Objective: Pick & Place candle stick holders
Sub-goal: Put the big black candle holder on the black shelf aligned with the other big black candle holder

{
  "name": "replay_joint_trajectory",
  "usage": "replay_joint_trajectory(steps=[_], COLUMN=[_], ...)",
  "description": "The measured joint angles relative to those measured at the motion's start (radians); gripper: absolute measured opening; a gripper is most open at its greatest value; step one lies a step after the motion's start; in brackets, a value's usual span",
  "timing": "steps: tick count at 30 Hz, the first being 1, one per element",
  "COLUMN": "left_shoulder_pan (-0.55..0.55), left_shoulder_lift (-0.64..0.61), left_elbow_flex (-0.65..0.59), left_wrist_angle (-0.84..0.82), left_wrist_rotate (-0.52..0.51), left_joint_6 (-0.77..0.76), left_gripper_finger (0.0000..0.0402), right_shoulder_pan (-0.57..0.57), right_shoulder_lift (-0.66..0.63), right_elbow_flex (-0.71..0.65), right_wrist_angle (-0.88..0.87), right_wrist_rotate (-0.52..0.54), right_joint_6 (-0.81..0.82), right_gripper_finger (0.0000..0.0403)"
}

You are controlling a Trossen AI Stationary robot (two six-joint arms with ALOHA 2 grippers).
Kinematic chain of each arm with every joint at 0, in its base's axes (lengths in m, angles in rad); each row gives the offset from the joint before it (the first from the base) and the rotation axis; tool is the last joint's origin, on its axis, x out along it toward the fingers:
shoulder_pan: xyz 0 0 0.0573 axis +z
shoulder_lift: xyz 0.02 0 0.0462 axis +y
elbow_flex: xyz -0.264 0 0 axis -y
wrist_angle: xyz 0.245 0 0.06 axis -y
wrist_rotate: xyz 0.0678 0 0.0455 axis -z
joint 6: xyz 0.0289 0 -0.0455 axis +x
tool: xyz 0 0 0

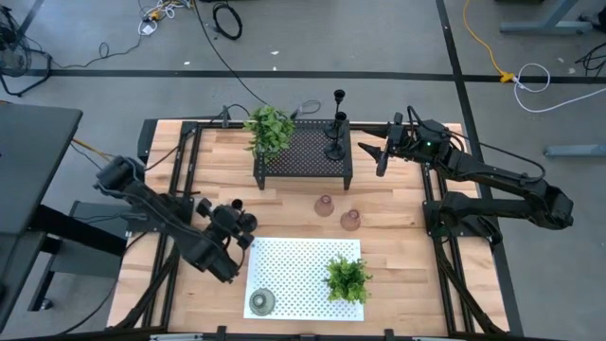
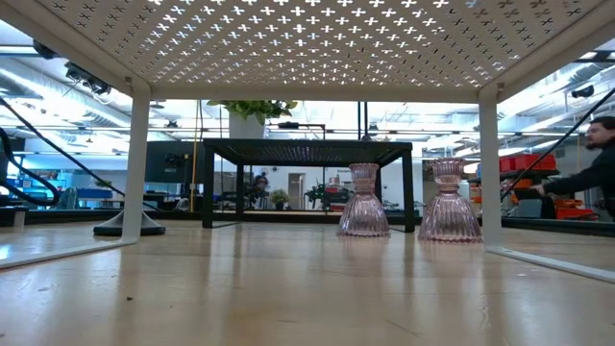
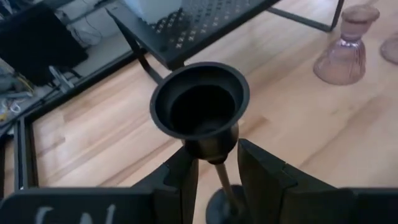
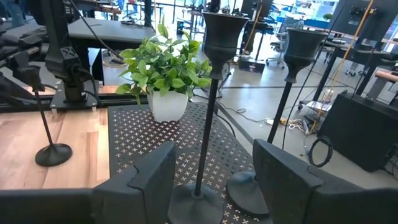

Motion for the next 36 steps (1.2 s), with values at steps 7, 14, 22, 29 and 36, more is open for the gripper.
replay_joint_trajectory(steps=[7, 14, 22, 29, 36], left_shoulder_pan=[0.007, 0.013, 0.013, 0.013, -0.012], left_shoulder_lift=[0.032, 0.054, 0.053, 0.042, -0.016], left_elbow_flex=[0.000, 0.000, 0.000, 0.000, 0.000], left_wrist_angle=[-0.030, -0.044, -0.053, -0.085, -0.086], left_wrist_rotate=[-0.024, -0.048, -0.049, -0.093, -0.149], left_joint_6=[-0.050, -0.098, -0.120, -0.121, -0.117], left_gripper_finger=[0.0113, 0.0049, 0.0032, 0.0032, 0.0032], right_shoulder_pan=[0.000, 0.000, 0.000, 0.000, 0.000], right_shoulder_lift=[0.000, 0.000, 0.000, 0.000, 0.000], right_elbow_flex=[0.000, 0.000, 0.000, 0.000, 0.000], right_wrist_angle=[0.000, -0.001, -0.013, -0.015, -0.016], right_wrist_rotate=[0.000, 0.000, 0.000, 0.000, 0.000], right_joint_6=[-0.007, -0.005, -0.006, -0.006, -0.007], right_gripper_finger=[0.0215, 0.0215, 0.0215, 0.0215, 0.0215])
